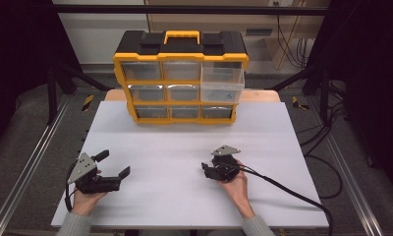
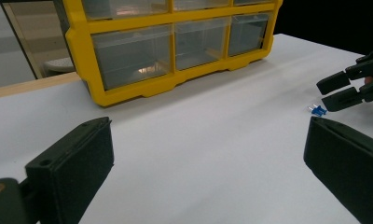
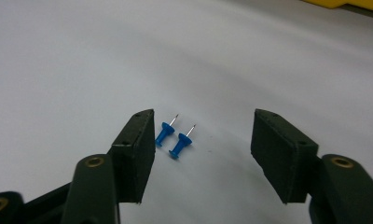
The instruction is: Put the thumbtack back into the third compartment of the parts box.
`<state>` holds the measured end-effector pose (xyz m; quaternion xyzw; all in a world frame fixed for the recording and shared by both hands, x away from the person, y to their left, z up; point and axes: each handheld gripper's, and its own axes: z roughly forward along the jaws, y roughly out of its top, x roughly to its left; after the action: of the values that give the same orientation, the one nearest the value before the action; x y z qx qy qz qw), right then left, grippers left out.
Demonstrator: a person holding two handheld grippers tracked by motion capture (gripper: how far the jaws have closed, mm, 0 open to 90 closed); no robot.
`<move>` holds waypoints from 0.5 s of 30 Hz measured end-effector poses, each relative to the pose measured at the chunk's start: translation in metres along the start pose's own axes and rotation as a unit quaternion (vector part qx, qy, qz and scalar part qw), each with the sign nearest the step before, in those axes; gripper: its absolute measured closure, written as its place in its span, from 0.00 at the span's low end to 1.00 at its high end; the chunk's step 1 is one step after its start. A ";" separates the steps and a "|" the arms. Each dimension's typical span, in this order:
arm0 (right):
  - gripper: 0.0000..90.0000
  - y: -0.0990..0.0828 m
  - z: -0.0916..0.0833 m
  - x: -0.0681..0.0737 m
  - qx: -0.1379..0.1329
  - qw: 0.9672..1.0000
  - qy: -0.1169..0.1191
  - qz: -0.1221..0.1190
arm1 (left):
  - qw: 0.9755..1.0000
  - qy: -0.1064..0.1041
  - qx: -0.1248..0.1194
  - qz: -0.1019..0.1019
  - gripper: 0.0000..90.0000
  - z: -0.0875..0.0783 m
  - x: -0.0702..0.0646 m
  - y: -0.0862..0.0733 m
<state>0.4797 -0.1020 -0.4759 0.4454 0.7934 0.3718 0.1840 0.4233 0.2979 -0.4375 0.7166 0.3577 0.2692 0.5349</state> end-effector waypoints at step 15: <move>0.67 -0.004 0.004 0.001 -0.002 1.000 0.011 -0.020 | 1.000 0.000 0.001 0.001 0.01 0.000 0.000 0.000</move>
<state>0.4799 -0.1009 -0.4814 0.4249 0.8035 0.3743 0.1839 0.4233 0.2978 -0.4375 0.7171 0.3576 0.2696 0.5341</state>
